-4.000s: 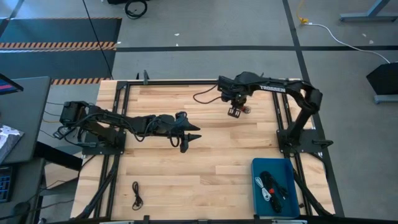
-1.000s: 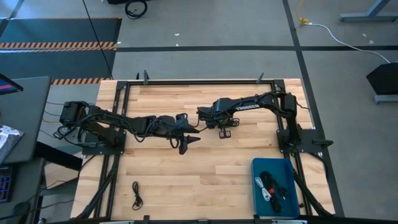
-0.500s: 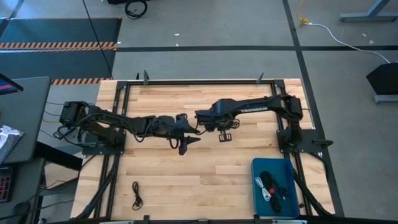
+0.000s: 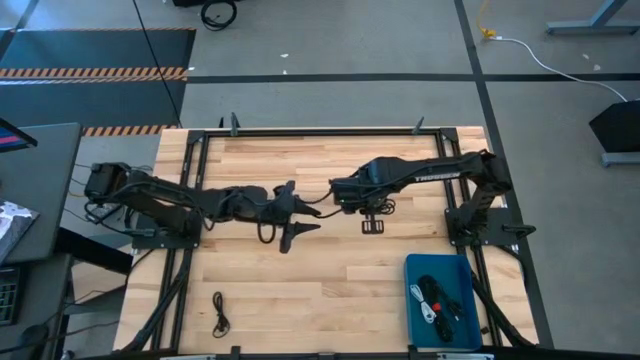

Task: Pick and place USB-C Cables
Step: Put the black USB cable into the blue bin

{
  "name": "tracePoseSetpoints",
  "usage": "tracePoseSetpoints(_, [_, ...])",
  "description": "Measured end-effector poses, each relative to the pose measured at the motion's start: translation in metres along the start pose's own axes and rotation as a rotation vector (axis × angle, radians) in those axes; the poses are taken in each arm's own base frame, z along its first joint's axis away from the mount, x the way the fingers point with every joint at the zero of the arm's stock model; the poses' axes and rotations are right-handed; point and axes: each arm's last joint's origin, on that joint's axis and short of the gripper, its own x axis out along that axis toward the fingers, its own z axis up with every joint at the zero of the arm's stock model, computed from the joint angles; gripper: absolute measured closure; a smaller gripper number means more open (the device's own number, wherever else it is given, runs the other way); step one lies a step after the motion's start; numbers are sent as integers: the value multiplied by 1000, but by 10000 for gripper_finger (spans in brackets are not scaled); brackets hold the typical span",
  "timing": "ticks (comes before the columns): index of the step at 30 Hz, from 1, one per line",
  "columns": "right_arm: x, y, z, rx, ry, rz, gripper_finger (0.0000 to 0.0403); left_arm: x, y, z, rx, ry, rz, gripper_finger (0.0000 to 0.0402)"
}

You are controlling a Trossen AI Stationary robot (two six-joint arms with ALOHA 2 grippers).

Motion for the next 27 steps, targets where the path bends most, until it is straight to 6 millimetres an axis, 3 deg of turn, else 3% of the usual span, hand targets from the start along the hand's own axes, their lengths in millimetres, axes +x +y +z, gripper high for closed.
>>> tracePoseSetpoints(16, [-15,49,-19,4,62,74,377,-2,-10,2,72,-25,-25,230])
tracePoseSetpoints(27, [-17,67,-22,25,70,133,377,-2,-10,3,74,-38,-27,230])
